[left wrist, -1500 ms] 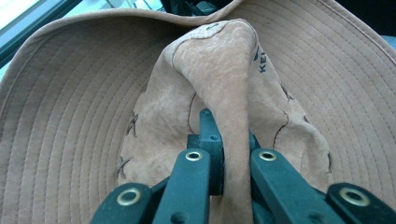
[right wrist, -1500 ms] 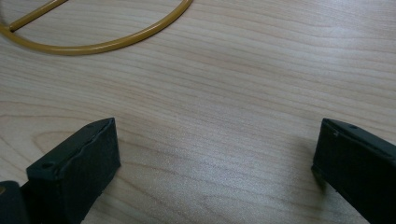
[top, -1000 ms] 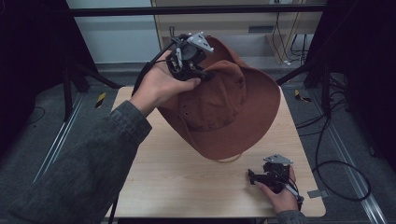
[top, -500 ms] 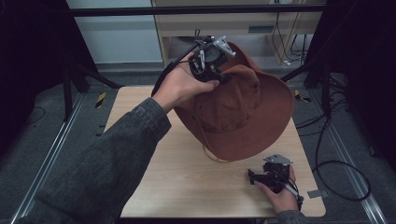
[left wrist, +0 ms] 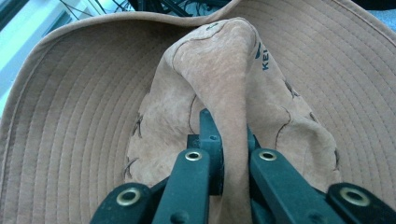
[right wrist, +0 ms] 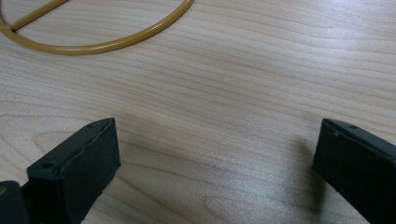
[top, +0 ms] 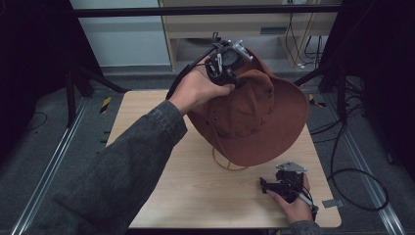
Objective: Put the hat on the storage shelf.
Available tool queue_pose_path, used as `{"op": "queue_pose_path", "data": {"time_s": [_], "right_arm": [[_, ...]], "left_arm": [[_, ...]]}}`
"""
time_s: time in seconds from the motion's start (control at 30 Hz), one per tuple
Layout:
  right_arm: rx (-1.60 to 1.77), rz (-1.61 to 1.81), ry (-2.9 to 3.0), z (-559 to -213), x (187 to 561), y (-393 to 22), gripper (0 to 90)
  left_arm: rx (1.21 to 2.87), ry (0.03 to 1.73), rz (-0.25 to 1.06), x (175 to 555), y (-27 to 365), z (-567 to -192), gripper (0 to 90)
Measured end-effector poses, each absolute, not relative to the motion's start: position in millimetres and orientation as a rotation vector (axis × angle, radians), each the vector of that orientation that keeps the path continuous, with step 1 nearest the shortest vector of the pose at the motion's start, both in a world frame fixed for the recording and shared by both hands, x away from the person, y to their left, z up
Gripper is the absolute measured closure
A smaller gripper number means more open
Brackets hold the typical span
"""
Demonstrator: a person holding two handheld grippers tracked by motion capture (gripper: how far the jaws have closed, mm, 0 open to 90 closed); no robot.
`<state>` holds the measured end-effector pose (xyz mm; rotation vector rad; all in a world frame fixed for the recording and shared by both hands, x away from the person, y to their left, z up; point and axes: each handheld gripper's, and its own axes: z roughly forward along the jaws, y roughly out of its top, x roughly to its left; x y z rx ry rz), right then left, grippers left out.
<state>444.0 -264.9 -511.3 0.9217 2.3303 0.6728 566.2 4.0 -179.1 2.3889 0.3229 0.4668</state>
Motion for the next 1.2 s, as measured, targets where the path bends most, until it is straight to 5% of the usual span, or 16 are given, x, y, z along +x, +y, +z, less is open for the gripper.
{"op": "queue_pose_path", "data": {"time_s": [1.2], "right_arm": [[0.922, 0.675, 2.33, -511.3, 443.8, -264.9, 0.7]], "left_arm": [[2.467, 0.34, 0.427, 575.9, -13.0, -208.5, 85.3]]}}
